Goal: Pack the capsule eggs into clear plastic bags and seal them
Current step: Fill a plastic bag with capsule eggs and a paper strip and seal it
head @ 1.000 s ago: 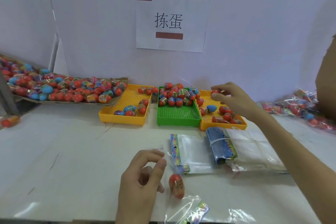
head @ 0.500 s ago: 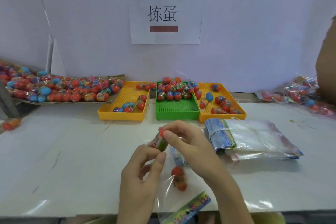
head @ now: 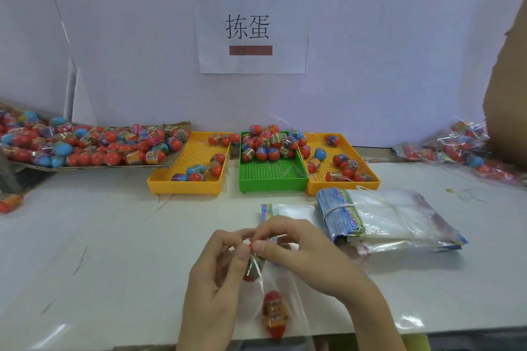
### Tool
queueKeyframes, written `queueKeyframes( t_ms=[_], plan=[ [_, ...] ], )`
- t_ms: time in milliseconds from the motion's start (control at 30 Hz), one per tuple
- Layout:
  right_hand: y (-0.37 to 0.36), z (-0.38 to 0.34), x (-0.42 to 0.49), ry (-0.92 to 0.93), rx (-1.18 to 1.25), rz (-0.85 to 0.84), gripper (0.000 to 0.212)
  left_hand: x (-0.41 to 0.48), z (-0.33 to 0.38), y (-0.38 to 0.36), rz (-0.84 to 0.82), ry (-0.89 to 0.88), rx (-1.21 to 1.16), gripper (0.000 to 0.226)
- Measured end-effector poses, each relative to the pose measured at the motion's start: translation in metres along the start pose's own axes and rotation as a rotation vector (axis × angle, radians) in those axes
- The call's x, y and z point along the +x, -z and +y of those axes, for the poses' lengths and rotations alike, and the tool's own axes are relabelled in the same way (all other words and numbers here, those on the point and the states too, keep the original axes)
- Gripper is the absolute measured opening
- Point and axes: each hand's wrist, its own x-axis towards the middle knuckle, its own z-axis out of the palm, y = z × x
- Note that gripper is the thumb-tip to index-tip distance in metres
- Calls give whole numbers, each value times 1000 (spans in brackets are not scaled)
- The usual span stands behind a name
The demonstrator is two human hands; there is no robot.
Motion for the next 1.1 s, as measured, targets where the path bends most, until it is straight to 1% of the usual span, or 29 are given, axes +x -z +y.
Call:
queueKeyframes(
  t_ms=[67,133,167,233,300,333,367,433,467,533,600,633,667,733,767,800,833,867,933,1000,1067,1100],
  plan=[
    [1,0,0,-9,-63,-38,15,0,-1,-1,-1,7,-13,15],
    [2,-2,-2,-13,-96,-87,23,1,-2,-1,14,23,-37,18],
    [2,-3,-2,-23,-86,-113,30,1,-3,-1,31,22,-41,21],
    [1,-5,-5,-60,-55,-158,49,2,-3,-1,59,-1,-22,19],
    [2,-7,-7,-84,-47,-185,60,1,-3,-1,83,-12,9,21],
    [3,-7,-7,-83,-62,-200,58,1,-3,-1,95,-18,17,22],
    [4,-8,-8,-76,-84,-220,50,1,-3,-1,109,-19,23,22],
    [6,-10,-9,-58,-151,-258,26,1,-3,-2,137,-16,28,20],
    [7,-11,-9,-49,-192,-276,19,1,-3,-2,149,-14,22,17],
    [8,-11,-10,-38,-236,-287,16,1,-1,-3,168,-3,19,15],
    [7,-12,-10,-3,-223,-235,14,2,-2,-2,168,18,-17,10],
    [6,-13,-10,24,-199,-185,11,4,-2,-2,159,51,-56,13],
    [6,-13,-9,50,-171,-125,8,5,-2,-1,133,101,-99,22],
    [7,-14,-9,104,-119,-7,6,7,-3,2,42,217,-171,35],
    [9,-14,-9,131,-94,26,5,8,-2,3,-16,258,-199,34],
    [10,-15,-9,154,-68,39,4,8,-3,4,-82,272,-211,29],
    [10,-15,-9,169,-46,41,4,8,-1,5,-132,270,-204,23],
    [10,-16,-9,172,-34,42,5,7,-2,6,-156,247,-176,23],
    [8,-16,-8,163,-35,57,7,6,-4,7,-146,207,-140,26],
    [5,-18,-7,165,-65,96,9,6,-3,7,-119,197,-147,21],
    [3,-19,-6,188,-72,145,19,6,-1,7,-105,171,-136,14],
    [2,-20,-5,202,-48,168,26,6,0,7,-94,154,-121,14]
  ],
)
